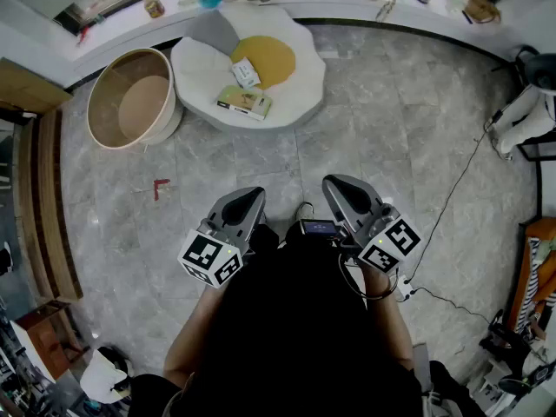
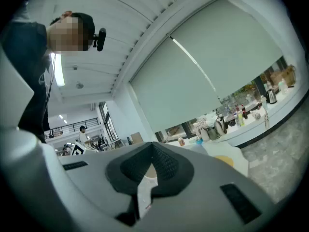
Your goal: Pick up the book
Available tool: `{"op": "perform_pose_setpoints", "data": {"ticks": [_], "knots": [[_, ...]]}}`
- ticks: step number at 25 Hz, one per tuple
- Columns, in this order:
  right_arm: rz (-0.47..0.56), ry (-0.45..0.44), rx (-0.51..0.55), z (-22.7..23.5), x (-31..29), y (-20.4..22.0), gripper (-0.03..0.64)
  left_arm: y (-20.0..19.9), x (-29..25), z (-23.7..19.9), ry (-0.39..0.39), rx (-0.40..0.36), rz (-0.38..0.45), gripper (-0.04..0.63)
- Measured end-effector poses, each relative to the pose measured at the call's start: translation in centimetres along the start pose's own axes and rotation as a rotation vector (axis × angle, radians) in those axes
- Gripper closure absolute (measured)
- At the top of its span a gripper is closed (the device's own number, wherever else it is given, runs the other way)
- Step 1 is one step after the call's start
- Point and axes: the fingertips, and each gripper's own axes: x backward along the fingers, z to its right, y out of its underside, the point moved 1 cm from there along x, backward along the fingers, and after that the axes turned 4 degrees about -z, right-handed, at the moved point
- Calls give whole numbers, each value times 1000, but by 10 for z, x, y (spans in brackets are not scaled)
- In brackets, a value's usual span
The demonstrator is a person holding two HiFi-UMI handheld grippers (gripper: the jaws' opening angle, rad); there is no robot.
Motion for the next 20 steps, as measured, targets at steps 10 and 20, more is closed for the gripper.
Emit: {"op": "perform_pose_setpoints", "data": {"ticks": [10,20], "knots": [[18,16,-11,-6,-24,-6,600,-7,14,-24,8,0,-7,581],[12,53,-28,-11,-39,1,600,-2,27,-41,22,22,-12,581]]}}
